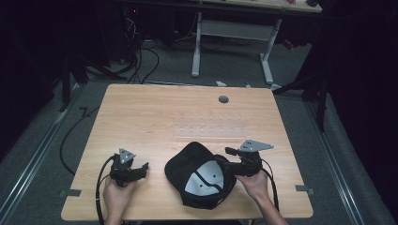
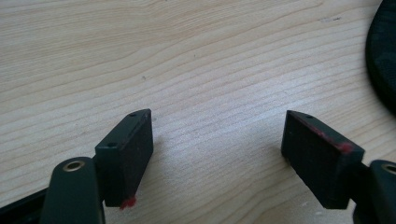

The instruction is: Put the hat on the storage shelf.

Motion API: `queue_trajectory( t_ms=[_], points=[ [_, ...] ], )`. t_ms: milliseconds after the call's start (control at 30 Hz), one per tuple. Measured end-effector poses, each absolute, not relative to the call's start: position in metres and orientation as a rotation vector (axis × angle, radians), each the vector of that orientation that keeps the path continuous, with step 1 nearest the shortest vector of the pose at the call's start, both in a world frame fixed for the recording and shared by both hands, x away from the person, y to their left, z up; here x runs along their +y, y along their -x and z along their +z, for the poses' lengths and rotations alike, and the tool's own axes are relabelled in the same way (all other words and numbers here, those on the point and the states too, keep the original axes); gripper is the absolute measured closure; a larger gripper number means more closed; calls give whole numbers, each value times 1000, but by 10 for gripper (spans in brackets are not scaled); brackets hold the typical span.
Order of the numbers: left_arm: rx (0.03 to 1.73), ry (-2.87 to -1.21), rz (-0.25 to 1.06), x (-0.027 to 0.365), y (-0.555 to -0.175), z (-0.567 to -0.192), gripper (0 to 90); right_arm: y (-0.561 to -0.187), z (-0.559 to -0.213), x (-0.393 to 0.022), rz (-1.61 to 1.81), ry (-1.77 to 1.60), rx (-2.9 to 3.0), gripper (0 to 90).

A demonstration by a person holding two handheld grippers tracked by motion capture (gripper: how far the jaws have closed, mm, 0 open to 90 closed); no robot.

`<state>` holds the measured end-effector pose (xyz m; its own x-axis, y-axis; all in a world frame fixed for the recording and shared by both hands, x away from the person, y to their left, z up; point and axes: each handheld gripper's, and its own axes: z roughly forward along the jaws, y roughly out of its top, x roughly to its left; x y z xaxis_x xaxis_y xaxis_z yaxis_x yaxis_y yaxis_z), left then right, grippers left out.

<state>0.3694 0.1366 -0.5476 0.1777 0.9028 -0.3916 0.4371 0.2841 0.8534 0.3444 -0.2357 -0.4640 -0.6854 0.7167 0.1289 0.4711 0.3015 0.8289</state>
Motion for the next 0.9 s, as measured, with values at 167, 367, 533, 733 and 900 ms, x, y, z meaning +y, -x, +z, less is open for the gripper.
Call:
queue_trajectory(
  t_ms=[167,367,533,733,900],
  points=[
    [1439,-1329,526,137,-369,-548,253,-349,-468,-230,1310,-1082,2339,400],
    [1439,-1328,526,137,-369,-548,253,-355,-474,-225,1286,-1101,2367,409],
    [1439,-1328,526,137,-369,-548,253,-361,-480,-221,1268,-1108,2396,423],
    [1439,-1328,527,136,-369,-548,253,-365,-485,-219,1239,-1113,2422,498],
    [1440,-1327,526,136,-369,-548,254,-366,-488,-218,1223,-1103,2440,582]
  ],
)
